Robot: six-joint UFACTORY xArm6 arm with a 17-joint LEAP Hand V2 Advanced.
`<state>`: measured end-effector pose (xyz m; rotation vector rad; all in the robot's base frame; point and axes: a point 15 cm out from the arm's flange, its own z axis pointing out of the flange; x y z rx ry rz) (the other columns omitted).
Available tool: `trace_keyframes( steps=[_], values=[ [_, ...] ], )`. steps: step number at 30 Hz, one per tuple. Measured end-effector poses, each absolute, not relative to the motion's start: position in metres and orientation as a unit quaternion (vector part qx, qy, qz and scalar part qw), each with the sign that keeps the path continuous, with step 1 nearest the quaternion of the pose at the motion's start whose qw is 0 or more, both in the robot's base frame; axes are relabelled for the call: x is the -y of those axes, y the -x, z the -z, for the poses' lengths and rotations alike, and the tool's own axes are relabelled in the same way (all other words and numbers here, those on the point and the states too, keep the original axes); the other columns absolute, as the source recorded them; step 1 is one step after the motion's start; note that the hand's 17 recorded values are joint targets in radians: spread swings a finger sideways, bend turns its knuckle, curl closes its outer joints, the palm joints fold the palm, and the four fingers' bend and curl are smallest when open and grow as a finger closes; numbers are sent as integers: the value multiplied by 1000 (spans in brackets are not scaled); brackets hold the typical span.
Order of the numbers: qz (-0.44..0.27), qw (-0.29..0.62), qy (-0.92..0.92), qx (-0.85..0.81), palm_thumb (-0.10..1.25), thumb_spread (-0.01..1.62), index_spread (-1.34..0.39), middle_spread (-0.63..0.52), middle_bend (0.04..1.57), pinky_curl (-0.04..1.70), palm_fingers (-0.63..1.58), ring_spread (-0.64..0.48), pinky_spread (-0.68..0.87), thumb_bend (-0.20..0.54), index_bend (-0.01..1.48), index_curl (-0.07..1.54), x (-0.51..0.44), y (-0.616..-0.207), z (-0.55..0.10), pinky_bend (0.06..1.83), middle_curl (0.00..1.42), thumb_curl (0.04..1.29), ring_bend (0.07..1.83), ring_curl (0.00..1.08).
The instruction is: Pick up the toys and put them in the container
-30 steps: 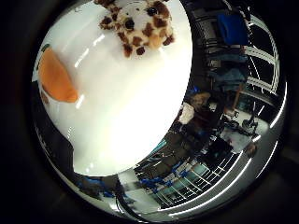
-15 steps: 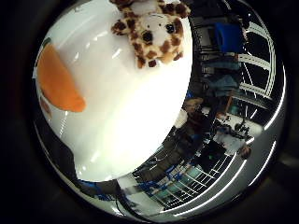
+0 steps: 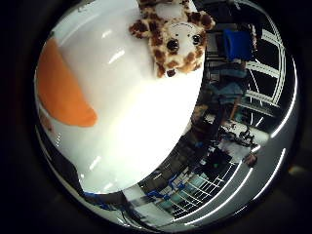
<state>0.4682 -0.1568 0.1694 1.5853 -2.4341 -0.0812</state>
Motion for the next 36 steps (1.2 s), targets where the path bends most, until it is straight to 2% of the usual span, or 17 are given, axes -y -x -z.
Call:
trace_keyframes(
  steps=[6,9,10,12,13,16,18,20,21,26,31,36],
  values=[
    [32,131,-542,830,543,1125,-70,113,362,251,200,185,441,-18,150,252,161,-464,-160,509,355,296,608,244],
    [26,139,-546,826,569,1122,-96,45,412,240,270,116,409,-16,162,262,165,-463,-160,469,372,301,647,253],
    [24,139,-546,826,575,1121,-116,6,447,230,326,61,382,-17,163,264,165,-463,-161,445,384,301,685,262],
    [23,140,-547,825,603,1119,-159,-82,541,215,443,-66,255,-15,161,266,165,-463,-161,419,420,307,780,288],
    [23,141,-547,825,622,1117,-188,-135,605,208,555,-139,138,-14,152,257,166,-463,-162,446,447,309,862,312],
    [13,142,-550,823,678,1119,-276,-249,724,274,829,-281,-274,-11,177,263,168,-464,-168,705,532,316,1041,406],
    [8,145,-553,821,713,1118,-330,-288,760,319,950,-320,-442,-12,214,293,170,-464,-172,824,576,323,1081,445],
    [10,150,-553,819,743,1111,-364,-302,791,351,1055,-326,-511,-11,250,331,171,-461,-172,888,612,329,1081,467],
    [13,155,-553,819,757,1110,-376,-303,810,364,1093,-327,-525,-10,268,347,170,-458,-173,906,627,333,1078,474],
    [6,162,-557,815,880,1068,-385,-271,943,482,1274,-296,-460,1,625,551,174,-454,-185,1097,709,384,1146,539],
    [-11,154,-563,812,986,967,-353,-242,1102,598,1132,-271,-335,-10,768,685,176,-453,-212,1294,791,489,1276,622],
    [-11,149,-572,806,1008,908,-347,-237,1174,687,1015,-275,-269,-16,862,787,173,-440,-246,1374,875,570,1322,703]
  ],
)
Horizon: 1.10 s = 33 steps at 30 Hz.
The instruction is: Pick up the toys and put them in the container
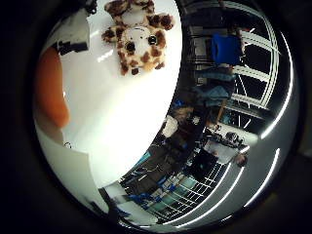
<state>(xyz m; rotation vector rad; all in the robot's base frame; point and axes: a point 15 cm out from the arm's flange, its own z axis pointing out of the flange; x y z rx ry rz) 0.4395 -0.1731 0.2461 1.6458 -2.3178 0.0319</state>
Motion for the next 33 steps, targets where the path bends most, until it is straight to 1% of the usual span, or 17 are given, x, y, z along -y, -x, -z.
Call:
trace_keyframes(
  steps=[3,8,16,25,33],
  values=[
    [-16,143,-573,807,1004,892,-345,-241,1203,735,958,-274,-244,-18,910,838,171,-430,-270,1405,920,608,1339,751],
    [-7,156,-573,804,1000,894,-343,-243,1236,793,904,-274,-227,-17,953,885,163,-398,-309,1417,970,652,1356,809],
    [-57,111,-594,795,991,901,-340,-244,1252,866,865,-286,-229,-18,982,918,134,-371,-391,1404,1007,690,1359,866],
    [-91,74,-624,773,985,910,-338,-247,1245,925,857,-297,-240,-17,988,926,90,-361,-473,1378,1028,706,1358,900],
    [-105,54,-659,743,984,927,-336,-250,1232,966,865,-302,-244,-17,989,925,42,-357,-513,1349,1038,713,1342,915]
  ],
)
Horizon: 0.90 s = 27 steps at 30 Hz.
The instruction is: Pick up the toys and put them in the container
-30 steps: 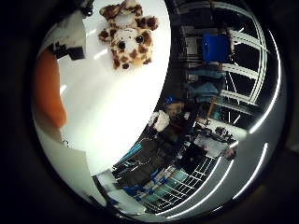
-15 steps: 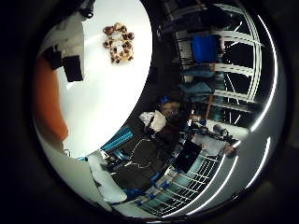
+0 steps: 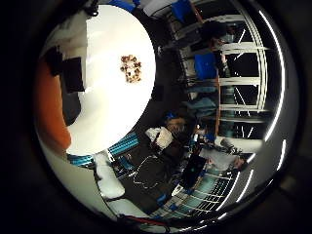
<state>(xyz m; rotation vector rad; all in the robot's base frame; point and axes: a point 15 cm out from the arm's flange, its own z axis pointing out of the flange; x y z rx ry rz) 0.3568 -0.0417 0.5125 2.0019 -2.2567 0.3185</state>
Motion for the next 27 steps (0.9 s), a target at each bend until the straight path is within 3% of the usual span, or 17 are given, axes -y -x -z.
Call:
trace_keyframes(
  steps=[16,27],
  values=[
    [-95,58,-722,683,983,930,-337,-260,1210,1021,874,-309,-236,-17,979,925,-81,-364,-494,1301,1063,718,1321,935],
    [-51,76,-753,652,965,966,-329,-271,1193,1059,854,-315,-242,-17,987,941,-122,-367,-461,1273,1088,708,1324,945]
  ],
)
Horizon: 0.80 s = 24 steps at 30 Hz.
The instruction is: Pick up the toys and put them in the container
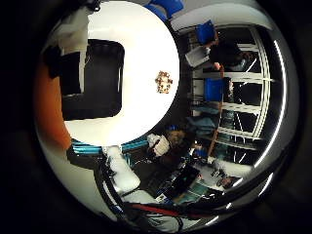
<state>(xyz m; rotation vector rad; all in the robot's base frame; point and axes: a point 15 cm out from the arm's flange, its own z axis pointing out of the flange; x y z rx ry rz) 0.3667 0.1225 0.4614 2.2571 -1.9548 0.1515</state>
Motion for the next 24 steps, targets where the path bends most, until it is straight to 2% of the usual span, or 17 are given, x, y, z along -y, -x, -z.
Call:
trace_keyframes(
  steps=[2,4,6,9,11,12,13,14,15,16,17,19,22,24],
  values=[
    [-51,77,-755,650,958,995,-326,-274,1191,1064,850,-317,-246,-17,991,943,-126,-368,-458,1264,1094,699,1329,945],
    [-51,79,-756,647,925,1099,-317,-278,1166,1052,855,-312,-262,-18,998,940,-128,-371,-453,1238,1095,651,1324,933],
    [-52,77,-757,647,883,1170,-316,-280,1141,1025,852,-310,-285,-22,942,925,-129,-376,-450,1212,1083,595,1316,907],
    [-50,82,-757,646,791,1228,-347,-285,1066,956,758,-317,-359,-26,564,826,-129,-377,-446,1202,979,495,1272,808],
    [-47,88,-759,643,747,1242,-394,-284,955,901,606,-326,-427,-27,285,725,-129,-374,-444,1207,907,447,1249,750],
    [-46,89,-762,640,732,1242,-415,-286,897,869,591,-328,-467,-23,213,692,-129,-374,-444,1190,875,425,1244,726],
    [-46,90,-764,638,714,1243,-437,-284,788,818,475,-324,-521,-22,165,643,-129,-374,-443,1149,826,401,1185,688],
    [-45,90,-765,637,708,1242,-444,-272,704,801,340,-300,-526,-21,190,631,-129,-374,-443,1123,793,389,1111,668],
    [-45,91,-766,635,703,1242,-454,-255,653,782,208,-263,-470,-19,237,628,-129,-374,-443,1033,759,379,1013,636],
    [-43,93,-768,633,696,1237,-464,-228,603,765,93,-203,-341,-20,287,613,-128,-373,-442,901,716,366,919,600],
    [-42,94,-768,632,683,1232,-464,-187,530,718,59,-126,-171,-21,287,572,-127,-373,-441,827,656,352,817,534],
    [-36,101,-768,631,669,1227,-462,-131,441,666,24,-25,67,-20,262,526,-124,-372,-436,772,582,336,724,471],
    [-22,116,-771,626,653,1216,-463,-89,353,573,2,78,297,-20,219,465,-118,-370,-420,657,495,317,615,397],
    [-18,119,-773,623,648,1211,-466,-70,310,525,17,119,368,-18,184,431,-117,-370,-417,617,455,311,561,361]
  ],
)
